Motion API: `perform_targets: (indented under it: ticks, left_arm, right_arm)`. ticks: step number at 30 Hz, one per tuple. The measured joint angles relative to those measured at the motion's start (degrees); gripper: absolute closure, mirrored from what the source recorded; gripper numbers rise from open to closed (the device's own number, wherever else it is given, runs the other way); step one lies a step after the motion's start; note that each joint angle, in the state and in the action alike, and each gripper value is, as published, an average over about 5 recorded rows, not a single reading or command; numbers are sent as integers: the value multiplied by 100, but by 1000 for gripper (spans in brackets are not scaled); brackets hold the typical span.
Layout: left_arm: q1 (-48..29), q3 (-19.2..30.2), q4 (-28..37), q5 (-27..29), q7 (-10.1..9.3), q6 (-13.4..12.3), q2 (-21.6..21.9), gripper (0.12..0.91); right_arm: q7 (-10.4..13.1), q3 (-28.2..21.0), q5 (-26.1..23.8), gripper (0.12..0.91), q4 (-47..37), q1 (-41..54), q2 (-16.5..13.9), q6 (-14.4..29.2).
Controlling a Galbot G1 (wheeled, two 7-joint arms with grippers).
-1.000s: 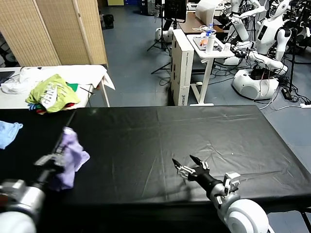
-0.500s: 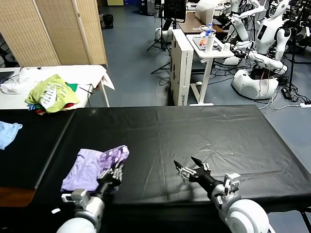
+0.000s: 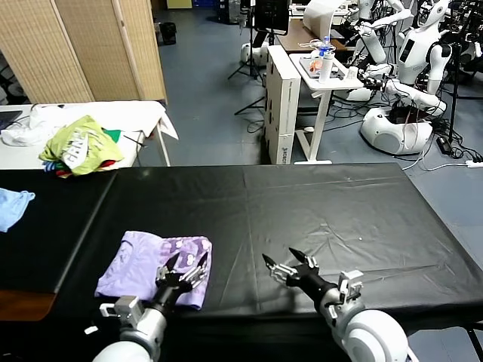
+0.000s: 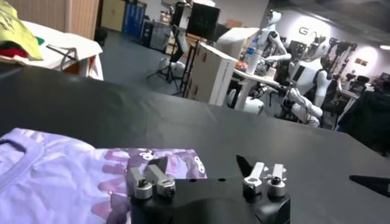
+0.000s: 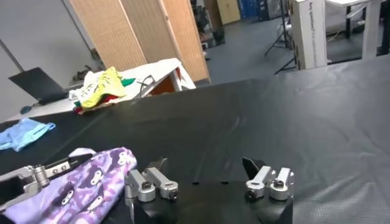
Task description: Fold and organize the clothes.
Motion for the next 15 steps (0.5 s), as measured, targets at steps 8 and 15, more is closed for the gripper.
perform_targets:
  ticks: [8,15]
  left_arm:
    - [92,-642,-182,88,25,-237,461,123]
    - [200,-1052,-228,22,16,-253,641,123]
  right_arm:
    - [239,-943,372,118,-495,584,260,-130]
    - [289,-1761,325,118,-1128,1123,772,-207]
